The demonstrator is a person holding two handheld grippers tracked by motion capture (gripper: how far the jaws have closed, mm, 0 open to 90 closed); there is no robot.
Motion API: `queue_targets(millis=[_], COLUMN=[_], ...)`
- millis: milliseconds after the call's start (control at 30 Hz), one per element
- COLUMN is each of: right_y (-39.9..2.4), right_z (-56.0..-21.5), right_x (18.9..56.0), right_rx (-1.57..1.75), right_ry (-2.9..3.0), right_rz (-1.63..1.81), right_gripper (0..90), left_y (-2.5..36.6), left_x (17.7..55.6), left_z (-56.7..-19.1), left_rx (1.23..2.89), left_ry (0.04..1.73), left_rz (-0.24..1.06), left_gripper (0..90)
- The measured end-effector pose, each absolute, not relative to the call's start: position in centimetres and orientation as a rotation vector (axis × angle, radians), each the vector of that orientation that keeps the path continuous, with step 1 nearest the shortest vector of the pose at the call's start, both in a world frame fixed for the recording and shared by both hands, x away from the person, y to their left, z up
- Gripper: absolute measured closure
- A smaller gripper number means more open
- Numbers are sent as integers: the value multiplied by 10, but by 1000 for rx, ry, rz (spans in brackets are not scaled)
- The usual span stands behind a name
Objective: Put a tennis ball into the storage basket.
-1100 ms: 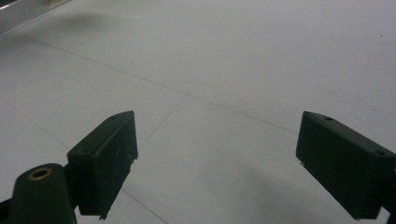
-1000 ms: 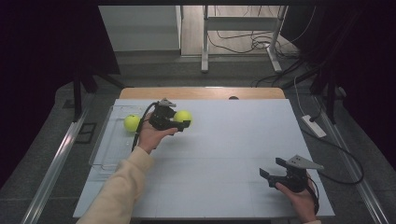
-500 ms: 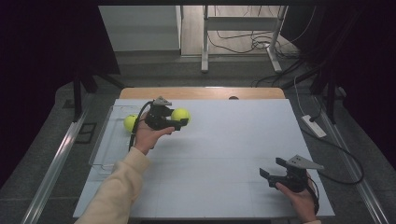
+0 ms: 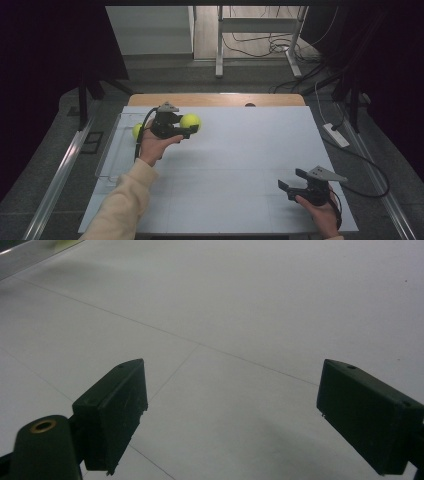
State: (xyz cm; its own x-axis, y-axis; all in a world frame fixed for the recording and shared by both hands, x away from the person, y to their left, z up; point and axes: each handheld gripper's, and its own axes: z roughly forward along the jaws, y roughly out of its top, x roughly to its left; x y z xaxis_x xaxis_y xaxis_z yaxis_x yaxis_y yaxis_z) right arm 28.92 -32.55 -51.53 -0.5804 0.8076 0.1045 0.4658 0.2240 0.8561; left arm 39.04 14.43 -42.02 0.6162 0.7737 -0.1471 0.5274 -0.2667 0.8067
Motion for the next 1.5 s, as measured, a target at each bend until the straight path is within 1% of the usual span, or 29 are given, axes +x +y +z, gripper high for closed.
queue_targets(millis=[433,867,1500], right_y=[-328,-326,-325], right_z=[-515,-514,-514], right_x=[290,288,287], right_rx=[1185,1176,1176], right_ry=[2131,2129,2133], right_rz=[1324,1311,1303], right_gripper=[126,126,126], left_y=[154,160,173], left_x=[385,373,364], left_z=[-413,-404,-400], left_rx=[1897,1874,1844], left_ry=[1043,1029,1044], left_rz=[361,383,395], left_gripper=[282,282,281])
